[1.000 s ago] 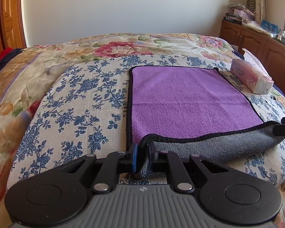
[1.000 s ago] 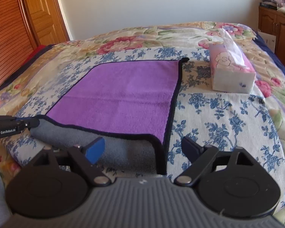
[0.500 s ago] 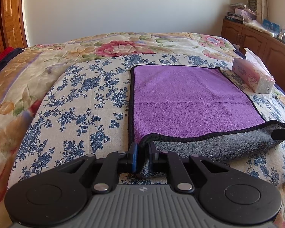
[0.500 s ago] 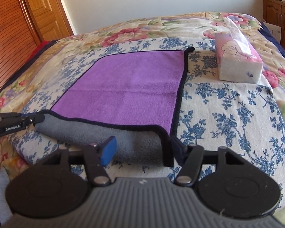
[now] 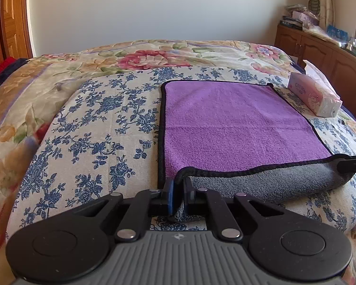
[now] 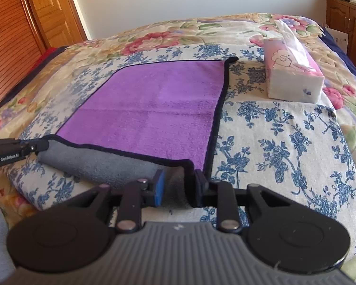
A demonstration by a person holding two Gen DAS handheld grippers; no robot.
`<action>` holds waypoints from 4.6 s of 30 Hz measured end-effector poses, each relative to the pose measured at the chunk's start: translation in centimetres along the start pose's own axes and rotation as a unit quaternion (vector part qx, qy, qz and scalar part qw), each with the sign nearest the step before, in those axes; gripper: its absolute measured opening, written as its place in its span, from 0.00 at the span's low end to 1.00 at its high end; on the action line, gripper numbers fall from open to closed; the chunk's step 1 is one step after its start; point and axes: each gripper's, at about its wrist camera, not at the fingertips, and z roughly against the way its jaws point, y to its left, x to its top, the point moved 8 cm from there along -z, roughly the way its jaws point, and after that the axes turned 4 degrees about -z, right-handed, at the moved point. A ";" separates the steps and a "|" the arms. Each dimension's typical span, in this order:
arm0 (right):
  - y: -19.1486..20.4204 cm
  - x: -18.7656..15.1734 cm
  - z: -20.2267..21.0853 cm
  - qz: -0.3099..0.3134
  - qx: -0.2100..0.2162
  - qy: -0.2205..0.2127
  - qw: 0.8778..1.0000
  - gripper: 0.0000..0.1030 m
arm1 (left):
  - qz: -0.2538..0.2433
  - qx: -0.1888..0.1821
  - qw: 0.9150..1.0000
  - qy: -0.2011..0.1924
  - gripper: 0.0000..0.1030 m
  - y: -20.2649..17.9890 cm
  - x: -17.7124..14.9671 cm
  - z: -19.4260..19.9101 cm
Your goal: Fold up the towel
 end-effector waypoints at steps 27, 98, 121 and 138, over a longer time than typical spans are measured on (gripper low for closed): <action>0.5 0.7 0.6 0.021 0.004 -0.027 0.999 0.08 | -0.006 -0.016 1.000 -0.015 0.06 -0.6 0.7 0.8; 0.5 10.2 -1.5 0.098 0.008 -0.152 0.983 0.04 | 0.002 -0.009 0.995 -0.100 0.05 -0.4 10.8 -4.6; -0.8 13.5 -3.2 0.117 -0.003 -0.163 0.980 0.04 | 0.004 -0.007 0.994 -0.105 0.05 -0.2 14.3 -6.2; -1.7 15.6 -5.4 0.160 -0.013 -0.158 0.974 0.04 | -0.020 0.005 0.995 -0.101 0.05 0.3 16.3 -9.0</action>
